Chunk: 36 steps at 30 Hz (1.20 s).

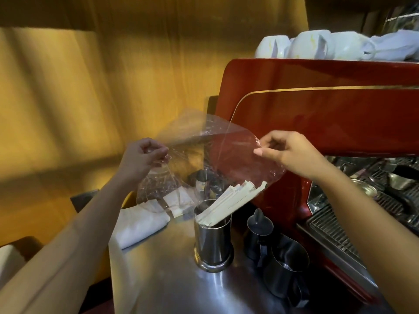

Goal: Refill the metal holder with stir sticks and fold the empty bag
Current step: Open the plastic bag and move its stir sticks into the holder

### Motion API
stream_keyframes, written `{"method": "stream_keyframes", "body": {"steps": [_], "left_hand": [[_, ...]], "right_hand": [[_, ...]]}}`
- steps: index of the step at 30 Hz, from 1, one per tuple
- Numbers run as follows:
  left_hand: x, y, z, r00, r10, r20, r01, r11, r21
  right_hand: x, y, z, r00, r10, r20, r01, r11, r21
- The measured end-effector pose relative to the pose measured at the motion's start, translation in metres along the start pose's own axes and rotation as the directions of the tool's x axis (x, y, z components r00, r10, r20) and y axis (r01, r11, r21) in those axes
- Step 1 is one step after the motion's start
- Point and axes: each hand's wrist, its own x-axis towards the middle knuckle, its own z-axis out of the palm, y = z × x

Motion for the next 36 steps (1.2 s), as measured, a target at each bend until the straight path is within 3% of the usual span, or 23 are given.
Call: {"method": "stream_keyframes", "body": {"steps": [5, 9, 14, 26, 33, 36], "left_hand": [[0.004, -0.002, 0.000, 1.000, -0.002, 0.008, 0.001, 1.000, 0.006], [0.005, -0.008, -0.001, 1.000, -0.009, 0.002, 0.009, 1.000, -0.004], [0.002, -0.012, -0.004, 1.000, -0.021, 0.007, 0.021, 0.999, -0.033], [-0.003, -0.013, -0.011, 0.999, 0.030, -0.034, -0.031, 0.999, -0.021], [-0.014, -0.024, -0.018, 0.983, -0.059, 0.171, 0.050, 0.997, 0.056], [-0.015, -0.024, -0.017, 0.991, -0.037, 0.130, 0.036, 0.999, 0.012]], "right_hand": [[-0.021, 0.021, 0.008, 0.995, 0.102, 0.010, -0.102, 0.987, 0.122], [-0.034, 0.031, 0.025, 0.978, 0.191, -0.079, -0.160, 0.942, 0.294], [-0.050, 0.039, 0.049, 0.919, 0.347, -0.190, -0.190, 0.807, 0.559], [-0.010, 0.022, 0.038, 0.898, 0.239, -0.370, -0.023, 0.865, 0.501], [0.006, 0.012, 0.035, 0.891, 0.176, -0.418, 0.062, 0.866, 0.497], [0.008, 0.011, 0.031, 0.891, 0.141, -0.431, 0.104, 0.862, 0.497]]}}
